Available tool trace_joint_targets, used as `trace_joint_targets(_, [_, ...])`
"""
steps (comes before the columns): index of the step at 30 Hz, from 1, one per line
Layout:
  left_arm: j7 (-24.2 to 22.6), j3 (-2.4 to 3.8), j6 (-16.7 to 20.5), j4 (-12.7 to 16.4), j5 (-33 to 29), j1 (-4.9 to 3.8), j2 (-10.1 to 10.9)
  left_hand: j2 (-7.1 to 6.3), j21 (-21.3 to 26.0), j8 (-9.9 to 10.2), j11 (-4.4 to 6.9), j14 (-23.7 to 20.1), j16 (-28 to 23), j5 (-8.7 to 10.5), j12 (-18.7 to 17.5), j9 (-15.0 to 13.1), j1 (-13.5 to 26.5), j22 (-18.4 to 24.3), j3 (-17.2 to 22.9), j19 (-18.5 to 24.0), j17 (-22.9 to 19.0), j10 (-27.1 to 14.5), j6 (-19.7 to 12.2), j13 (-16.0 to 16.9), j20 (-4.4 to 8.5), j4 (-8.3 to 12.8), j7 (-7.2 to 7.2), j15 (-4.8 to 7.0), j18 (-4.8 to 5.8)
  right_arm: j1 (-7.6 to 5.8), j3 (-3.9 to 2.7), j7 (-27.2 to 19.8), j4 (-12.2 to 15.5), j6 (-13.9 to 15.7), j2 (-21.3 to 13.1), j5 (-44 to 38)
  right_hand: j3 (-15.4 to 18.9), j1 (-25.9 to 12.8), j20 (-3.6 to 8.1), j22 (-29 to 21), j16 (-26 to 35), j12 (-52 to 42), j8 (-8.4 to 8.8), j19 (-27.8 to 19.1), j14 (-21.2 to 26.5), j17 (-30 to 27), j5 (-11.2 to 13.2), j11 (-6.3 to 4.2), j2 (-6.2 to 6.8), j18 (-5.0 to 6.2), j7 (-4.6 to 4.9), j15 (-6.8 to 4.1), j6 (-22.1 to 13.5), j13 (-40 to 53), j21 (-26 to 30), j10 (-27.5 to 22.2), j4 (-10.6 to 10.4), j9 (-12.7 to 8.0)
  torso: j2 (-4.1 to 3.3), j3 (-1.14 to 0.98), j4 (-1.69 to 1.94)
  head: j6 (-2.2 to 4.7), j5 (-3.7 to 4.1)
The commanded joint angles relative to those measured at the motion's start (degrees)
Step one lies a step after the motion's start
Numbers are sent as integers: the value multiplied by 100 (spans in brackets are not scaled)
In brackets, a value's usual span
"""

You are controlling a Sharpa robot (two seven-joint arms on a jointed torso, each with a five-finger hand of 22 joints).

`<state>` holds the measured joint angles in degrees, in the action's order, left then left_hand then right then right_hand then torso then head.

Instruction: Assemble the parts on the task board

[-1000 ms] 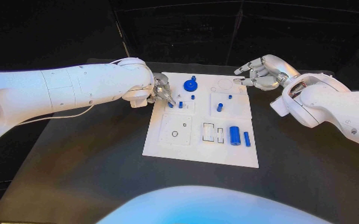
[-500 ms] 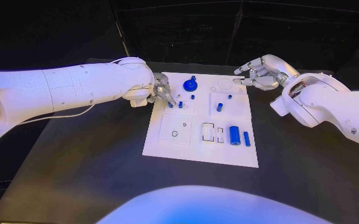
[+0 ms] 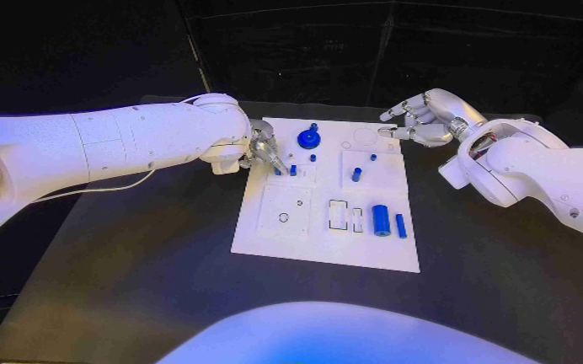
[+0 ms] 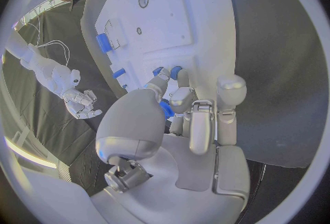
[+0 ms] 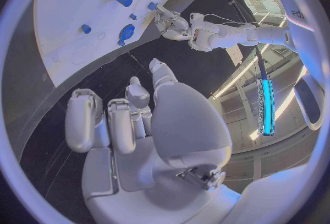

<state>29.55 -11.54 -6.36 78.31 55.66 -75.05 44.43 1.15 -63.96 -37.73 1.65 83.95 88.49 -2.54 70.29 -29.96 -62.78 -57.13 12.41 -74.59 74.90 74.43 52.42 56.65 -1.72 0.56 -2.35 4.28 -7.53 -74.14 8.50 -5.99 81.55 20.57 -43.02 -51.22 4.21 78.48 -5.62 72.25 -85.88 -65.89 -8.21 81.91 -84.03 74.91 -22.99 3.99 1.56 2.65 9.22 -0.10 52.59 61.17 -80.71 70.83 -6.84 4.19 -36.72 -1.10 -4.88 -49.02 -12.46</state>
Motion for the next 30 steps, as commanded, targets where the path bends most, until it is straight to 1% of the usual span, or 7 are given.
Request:
trace_joint_targets(1, [34,2,-56,-22,14,-7,-22,5,-19,-15,-5,519,-9,-11,1,-9,82,-11,-52,-32,1096,38,19,2,14,-13,-3,50,50,-10,-4,-54,9,1,-1,15,14,-12,13,-7,23,8,-18,-14,-457,1008,-23,-15,-54,106,-28,-45,-23,-7,20,14,-20,-8,-5,2,0,1,-4])
trace_joint_targets(15, [33,3,-7,-149,14,-7,-53,48,-19,-35,4,520,-8,-12,7,-29,104,-17,-124,-37,1099,43,30,11,20,-70,8,57,51,-10,-4,-55,13,5,0,15,24,-11,14,-5,22,7,-23,-11,-458,1009,-18,-15,-52,105,-29,-46,-22,-8,21,15,-25,-8,-6,7,0,-3,9])
trace_joint_targets(22, [34,3,-38,-181,14,-8,-98,57,-31,-37,5,522,-4,-12,8,-31,99,-34,-127,-44,1110,44,30,13,21,-73,10,58,54,-10,-4,-55,10,1,8,15,24,-11,14,-5,22,7,-23,-11,-458,1009,-18,-15,-52,105,-29,-46,-22,-8,21,15,-25,-8,-5,4,5,-11,15])
trace_joint_targets(27, [36,3,-57,-199,14,-8,-130,88,-30,-44,12,523,-1,-12,10,-38,71,-35,-132,-45,1116,46,33,17,24,-73,19,62,54,-10,-4,-52,11,-2,8,15,24,-11,14,-5,22,7,-23,-11,-458,1009,-18,-15,-52,105,-29,-46,-22,-8,21,15,-25,-8,-4,1,-6,-15,15])
trace_joint_targets(30, [37,3,-65,-206,13,-8,-140,106,-26,-46,16,523,-2,-12,10,-41,49,-32,-134,-44,1114,47,31,17,26,-70,23,65,53,-10,-4,-49,12,-3,6,15,24,-11,14,-5,22,7,-23,-11,-458,1009,-18,-15,-52,105,-29,-46,-22,-8,21,15,-25,-8,-3,1,-2,-12,20])
